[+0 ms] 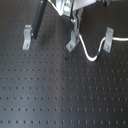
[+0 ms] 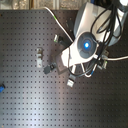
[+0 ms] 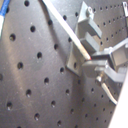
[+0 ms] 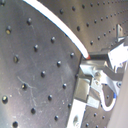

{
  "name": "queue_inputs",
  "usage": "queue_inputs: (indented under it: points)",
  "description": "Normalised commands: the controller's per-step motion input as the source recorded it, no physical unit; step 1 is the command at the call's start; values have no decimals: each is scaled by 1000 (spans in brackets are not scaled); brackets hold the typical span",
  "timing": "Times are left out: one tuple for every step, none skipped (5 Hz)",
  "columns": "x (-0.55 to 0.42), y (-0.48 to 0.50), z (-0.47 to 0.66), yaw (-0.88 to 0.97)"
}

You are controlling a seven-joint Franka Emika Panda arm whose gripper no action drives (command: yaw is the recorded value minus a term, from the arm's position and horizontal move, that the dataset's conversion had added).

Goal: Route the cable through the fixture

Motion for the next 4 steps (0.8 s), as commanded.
queue_inputs:
  points:
    - [3, -3, -306, 217]
    - [-96, -47, -519, 329]
    - [-32, -12, -461, 334]
    - [94, -7, -93, 269]
